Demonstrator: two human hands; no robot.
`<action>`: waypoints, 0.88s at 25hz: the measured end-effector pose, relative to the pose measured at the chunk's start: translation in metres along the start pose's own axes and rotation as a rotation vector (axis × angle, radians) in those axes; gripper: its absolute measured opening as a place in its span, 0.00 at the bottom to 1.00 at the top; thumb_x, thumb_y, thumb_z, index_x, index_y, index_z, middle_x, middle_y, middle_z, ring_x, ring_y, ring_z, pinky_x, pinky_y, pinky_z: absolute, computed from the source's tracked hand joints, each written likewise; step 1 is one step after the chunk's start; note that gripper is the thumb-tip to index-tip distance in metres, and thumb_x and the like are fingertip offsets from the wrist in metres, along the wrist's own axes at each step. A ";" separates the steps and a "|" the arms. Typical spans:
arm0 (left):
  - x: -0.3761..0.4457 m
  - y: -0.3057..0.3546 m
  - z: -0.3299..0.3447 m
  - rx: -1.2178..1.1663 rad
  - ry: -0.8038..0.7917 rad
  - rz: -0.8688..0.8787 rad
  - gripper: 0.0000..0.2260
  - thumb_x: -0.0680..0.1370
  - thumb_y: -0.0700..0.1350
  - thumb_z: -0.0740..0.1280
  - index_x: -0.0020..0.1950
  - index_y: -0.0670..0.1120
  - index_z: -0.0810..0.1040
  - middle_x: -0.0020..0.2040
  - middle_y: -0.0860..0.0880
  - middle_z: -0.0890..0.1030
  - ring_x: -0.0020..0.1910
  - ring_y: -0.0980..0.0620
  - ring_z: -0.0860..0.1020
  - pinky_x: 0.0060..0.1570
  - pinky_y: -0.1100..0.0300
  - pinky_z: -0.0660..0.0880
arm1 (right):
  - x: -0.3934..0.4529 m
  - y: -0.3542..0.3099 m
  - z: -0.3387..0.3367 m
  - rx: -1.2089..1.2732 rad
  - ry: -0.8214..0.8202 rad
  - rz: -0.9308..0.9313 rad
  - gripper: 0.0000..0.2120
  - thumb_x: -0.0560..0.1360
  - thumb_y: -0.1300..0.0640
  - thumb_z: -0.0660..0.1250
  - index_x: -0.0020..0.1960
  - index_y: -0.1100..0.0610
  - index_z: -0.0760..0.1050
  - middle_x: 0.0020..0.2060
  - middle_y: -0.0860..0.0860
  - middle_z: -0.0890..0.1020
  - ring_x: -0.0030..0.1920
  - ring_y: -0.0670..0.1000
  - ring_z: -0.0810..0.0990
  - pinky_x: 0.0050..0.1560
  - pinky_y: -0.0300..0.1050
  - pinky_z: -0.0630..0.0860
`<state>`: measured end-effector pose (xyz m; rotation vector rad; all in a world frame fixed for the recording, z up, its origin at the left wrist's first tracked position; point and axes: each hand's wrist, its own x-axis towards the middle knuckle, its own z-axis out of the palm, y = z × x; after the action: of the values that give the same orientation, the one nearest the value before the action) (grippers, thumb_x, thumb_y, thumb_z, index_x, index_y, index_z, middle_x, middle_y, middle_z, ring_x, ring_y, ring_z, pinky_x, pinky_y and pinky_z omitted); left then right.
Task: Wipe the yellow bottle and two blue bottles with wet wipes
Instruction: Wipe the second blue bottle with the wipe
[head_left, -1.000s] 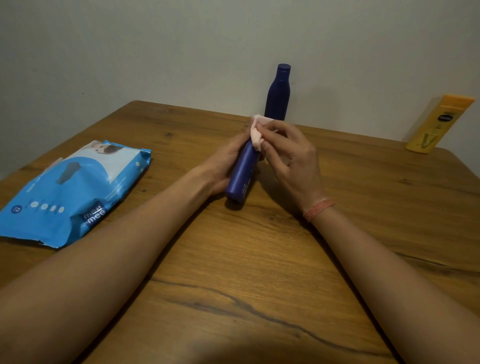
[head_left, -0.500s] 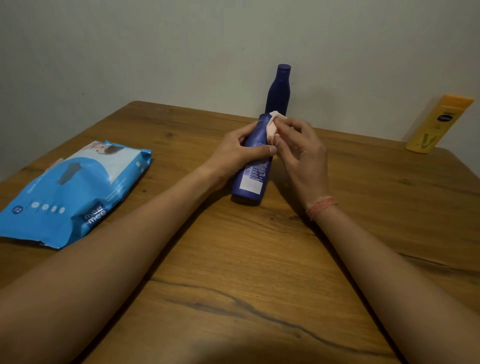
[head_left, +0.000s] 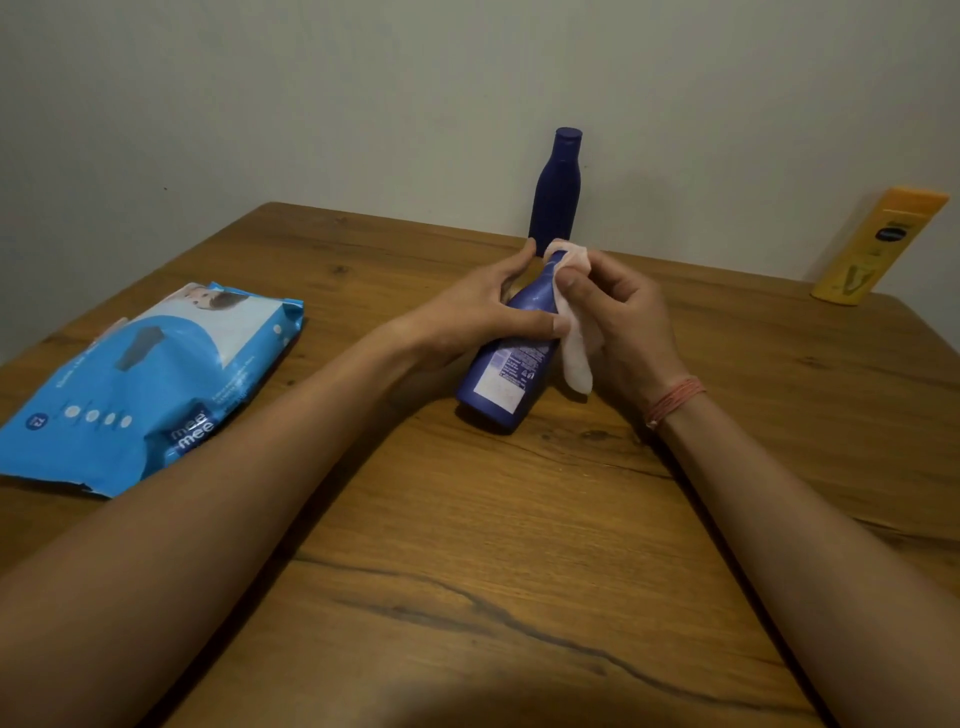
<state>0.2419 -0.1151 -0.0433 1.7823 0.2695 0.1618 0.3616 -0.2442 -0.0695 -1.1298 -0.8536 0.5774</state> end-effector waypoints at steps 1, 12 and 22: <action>0.000 -0.001 -0.004 -0.023 -0.052 -0.024 0.44 0.69 0.48 0.76 0.79 0.56 0.55 0.65 0.46 0.75 0.52 0.50 0.83 0.46 0.60 0.79 | 0.001 0.000 -0.001 0.019 -0.041 0.027 0.17 0.76 0.55 0.68 0.64 0.57 0.76 0.61 0.57 0.79 0.61 0.58 0.79 0.58 0.61 0.78; -0.001 -0.003 -0.040 0.541 -0.019 0.079 0.40 0.72 0.43 0.75 0.77 0.60 0.59 0.65 0.54 0.74 0.54 0.57 0.79 0.43 0.70 0.77 | 0.010 0.007 -0.017 -0.472 0.001 -0.017 0.09 0.78 0.53 0.66 0.57 0.52 0.79 0.52 0.47 0.81 0.54 0.47 0.81 0.50 0.44 0.82; 0.002 -0.009 -0.032 0.429 0.062 0.022 0.35 0.73 0.47 0.74 0.77 0.56 0.63 0.67 0.51 0.73 0.54 0.53 0.78 0.45 0.64 0.78 | 0.011 0.011 -0.017 -0.865 0.125 -0.321 0.09 0.77 0.55 0.67 0.55 0.55 0.82 0.51 0.47 0.84 0.48 0.36 0.78 0.52 0.40 0.80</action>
<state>0.2344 -0.0830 -0.0454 2.2085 0.3484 0.1852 0.3825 -0.2412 -0.0794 -1.7304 -1.1877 -0.1701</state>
